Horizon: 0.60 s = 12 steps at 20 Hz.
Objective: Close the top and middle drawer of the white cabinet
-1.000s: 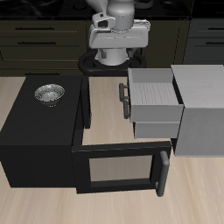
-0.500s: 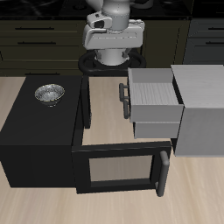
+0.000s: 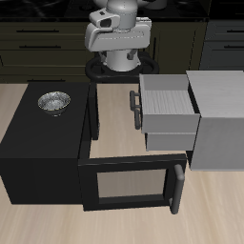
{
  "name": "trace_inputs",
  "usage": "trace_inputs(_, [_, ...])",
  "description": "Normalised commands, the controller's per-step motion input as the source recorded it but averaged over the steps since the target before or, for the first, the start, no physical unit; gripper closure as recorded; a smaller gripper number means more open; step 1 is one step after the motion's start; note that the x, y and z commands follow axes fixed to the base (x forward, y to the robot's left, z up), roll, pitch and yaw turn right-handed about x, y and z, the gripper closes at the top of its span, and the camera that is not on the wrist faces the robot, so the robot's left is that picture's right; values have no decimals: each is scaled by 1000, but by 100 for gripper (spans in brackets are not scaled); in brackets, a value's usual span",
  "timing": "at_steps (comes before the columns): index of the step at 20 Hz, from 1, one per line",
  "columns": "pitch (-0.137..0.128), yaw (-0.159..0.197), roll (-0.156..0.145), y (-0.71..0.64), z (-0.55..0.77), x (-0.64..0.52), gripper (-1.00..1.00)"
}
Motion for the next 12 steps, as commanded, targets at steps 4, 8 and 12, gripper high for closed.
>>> trace_inputs(4, [26,208,40,14,76,35,-100])
trace_inputs(8, [25,174,27,-23,-1,168,-100])
trace_inputs(12, [26,116,-3,-20,-42,189,-100])
